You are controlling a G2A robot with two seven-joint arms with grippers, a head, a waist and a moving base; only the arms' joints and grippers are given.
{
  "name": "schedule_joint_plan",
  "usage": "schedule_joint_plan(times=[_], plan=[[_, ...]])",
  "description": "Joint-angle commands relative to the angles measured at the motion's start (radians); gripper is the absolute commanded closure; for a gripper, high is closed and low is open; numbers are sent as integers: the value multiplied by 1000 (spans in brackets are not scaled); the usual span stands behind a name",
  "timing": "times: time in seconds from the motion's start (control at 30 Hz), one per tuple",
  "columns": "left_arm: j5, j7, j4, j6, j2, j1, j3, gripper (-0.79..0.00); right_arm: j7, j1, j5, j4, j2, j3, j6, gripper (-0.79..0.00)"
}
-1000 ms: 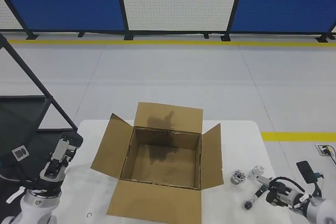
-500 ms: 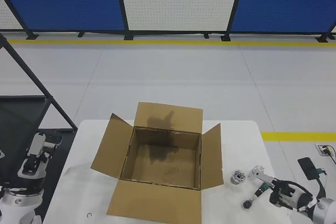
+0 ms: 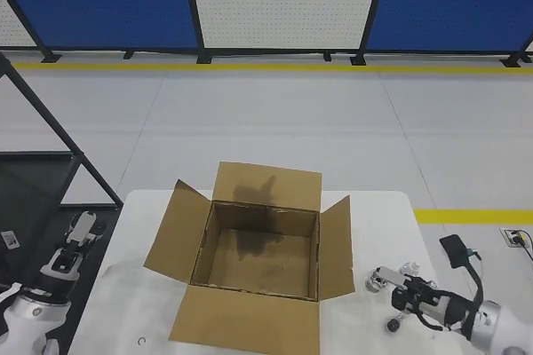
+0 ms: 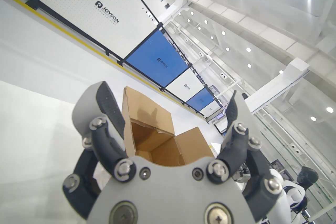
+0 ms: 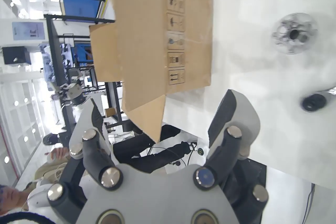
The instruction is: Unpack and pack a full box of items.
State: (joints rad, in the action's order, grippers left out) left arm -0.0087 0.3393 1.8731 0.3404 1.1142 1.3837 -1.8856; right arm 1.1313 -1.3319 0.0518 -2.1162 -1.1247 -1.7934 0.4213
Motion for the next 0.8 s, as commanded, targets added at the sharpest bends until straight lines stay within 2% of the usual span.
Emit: schedule_joint_plan(times=[0.0,0.07,0.4,0.53,0.77], plan=[[-22,35,-7,-48,-2,5,2,-785,1,31,-57,23,0,27,6,-785],[-28,55,-1,-93,-3,2,3,-785,-8,39,-53,25,1,35,12,-785],[-28,55,-1,-93,-3,2,3,-785,-8,39,-53,25,1,35,12,-785],[-39,81,1,-93,-4,0,18,-785,-119,4,-45,11,-4,63,6,-785],[-11,194,-45,-130,-13,-72,73,-785,-219,14,-172,28,-12,131,-36,-785]])
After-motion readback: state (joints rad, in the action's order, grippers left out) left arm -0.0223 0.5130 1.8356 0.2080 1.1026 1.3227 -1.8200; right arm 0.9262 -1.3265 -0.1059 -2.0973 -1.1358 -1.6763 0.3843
